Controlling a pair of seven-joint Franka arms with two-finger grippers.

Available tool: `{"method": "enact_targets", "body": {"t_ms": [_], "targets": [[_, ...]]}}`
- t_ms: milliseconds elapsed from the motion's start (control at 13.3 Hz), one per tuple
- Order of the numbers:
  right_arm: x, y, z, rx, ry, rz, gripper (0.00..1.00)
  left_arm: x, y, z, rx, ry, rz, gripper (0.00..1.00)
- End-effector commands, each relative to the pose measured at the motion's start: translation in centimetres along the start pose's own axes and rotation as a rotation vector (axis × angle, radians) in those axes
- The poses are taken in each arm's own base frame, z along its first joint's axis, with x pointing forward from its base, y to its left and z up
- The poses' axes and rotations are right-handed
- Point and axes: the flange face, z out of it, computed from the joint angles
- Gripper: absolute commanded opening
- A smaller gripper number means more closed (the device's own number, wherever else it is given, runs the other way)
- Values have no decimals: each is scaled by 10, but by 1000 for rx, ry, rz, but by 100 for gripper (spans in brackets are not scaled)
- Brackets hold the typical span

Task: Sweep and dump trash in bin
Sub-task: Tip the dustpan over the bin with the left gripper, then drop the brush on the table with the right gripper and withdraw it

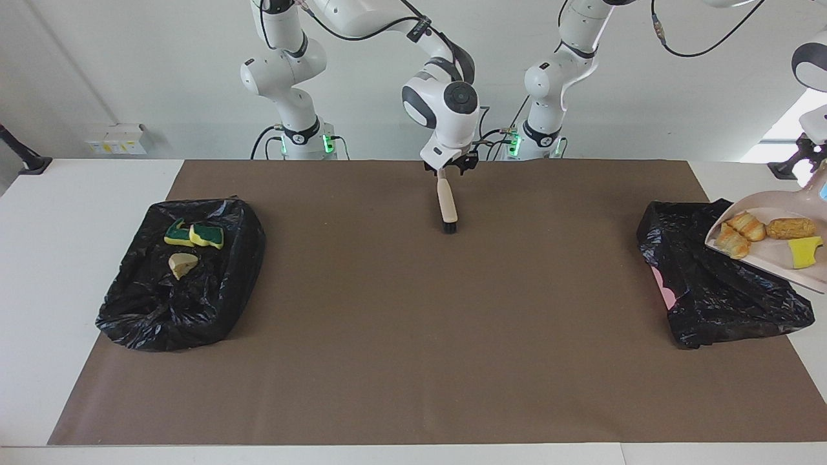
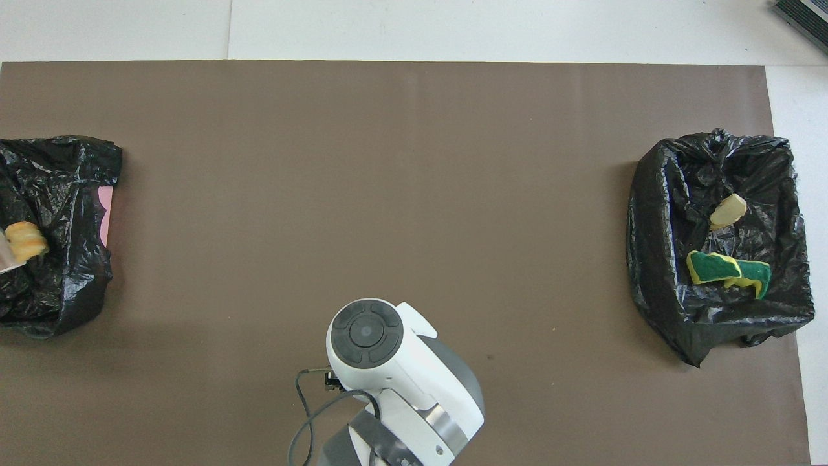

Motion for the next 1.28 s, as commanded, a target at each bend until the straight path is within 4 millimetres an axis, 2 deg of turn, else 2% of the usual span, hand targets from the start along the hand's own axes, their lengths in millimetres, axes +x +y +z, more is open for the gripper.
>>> {"method": "enact_targets", "body": {"t_ms": [0, 377, 527, 603, 754, 829, 980, 1055, 1206], "targets": [[29, 28, -55, 7, 3, 13, 100, 9, 1, -22, 40, -114, 70, 0], [82, 114, -145, -16, 32, -143, 100, 17, 4, -46, 69, -218, 248, 0], [95, 143, -165, -45, 43, -204, 100, 18, 3, -64, 111, -289, 344, 0], [101, 159, -177, -36, 59, -211, 100, 19, 3, -80, 138, -305, 377, 0], [114, 204, -200, -54, 79, -198, 100, 25, 4, -106, 161, -293, 390, 0], [121, 226, -208, -66, 94, -205, 100, 31, 6, -118, 180, -255, 378, 0], [130, 269, -223, -54, 101, -160, 100, 50, 17, -118, 128, -45, 331, 0], [136, 289, -226, -44, 105, -125, 100, 55, 21, -120, 107, 44, 234, 0], [141, 327, -248, -20, 145, -62, 100, 75, 40, -118, 9, 193, 14, 0]]}}
